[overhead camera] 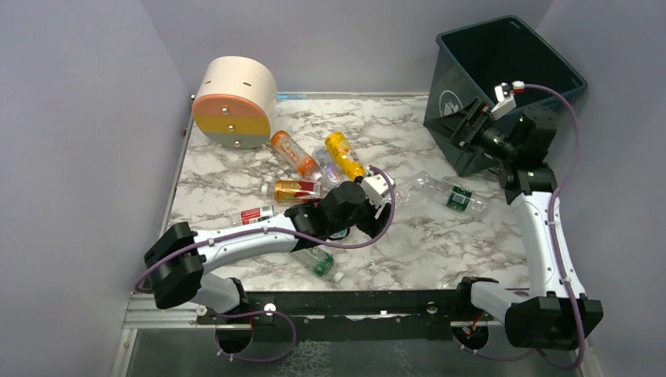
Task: Put the plastic bottles in the bin
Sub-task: Pick up the plastic bottle at the center of the board.
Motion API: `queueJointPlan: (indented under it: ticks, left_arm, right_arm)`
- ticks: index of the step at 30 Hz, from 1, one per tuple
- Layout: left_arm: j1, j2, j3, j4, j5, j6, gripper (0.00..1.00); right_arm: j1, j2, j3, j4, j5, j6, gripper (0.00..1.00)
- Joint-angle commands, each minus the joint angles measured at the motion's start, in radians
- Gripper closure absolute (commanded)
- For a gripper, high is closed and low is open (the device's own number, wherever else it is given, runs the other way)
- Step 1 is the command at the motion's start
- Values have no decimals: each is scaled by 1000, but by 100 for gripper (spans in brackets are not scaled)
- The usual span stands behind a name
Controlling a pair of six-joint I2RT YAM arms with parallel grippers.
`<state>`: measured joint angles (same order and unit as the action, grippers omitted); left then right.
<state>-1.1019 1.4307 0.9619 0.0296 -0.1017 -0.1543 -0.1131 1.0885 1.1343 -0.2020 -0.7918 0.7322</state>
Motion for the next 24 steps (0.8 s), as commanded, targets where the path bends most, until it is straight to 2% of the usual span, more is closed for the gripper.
queueJointPlan:
  ticks: [1, 17, 24]
  left_arm:
    - [-3, -101, -38, -21, -72, -17, 30]
    - [50, -322, -131, -94, -133, -42, 30]
    - [74, -411, -160, -136, -161, -50, 30]
  right_arm:
    - [116, 45, 0, 41, 64, -3, 0]
    - [340, 208, 44, 27, 163, -56, 0]
    - [400, 246, 48, 25, 197, -72, 0]
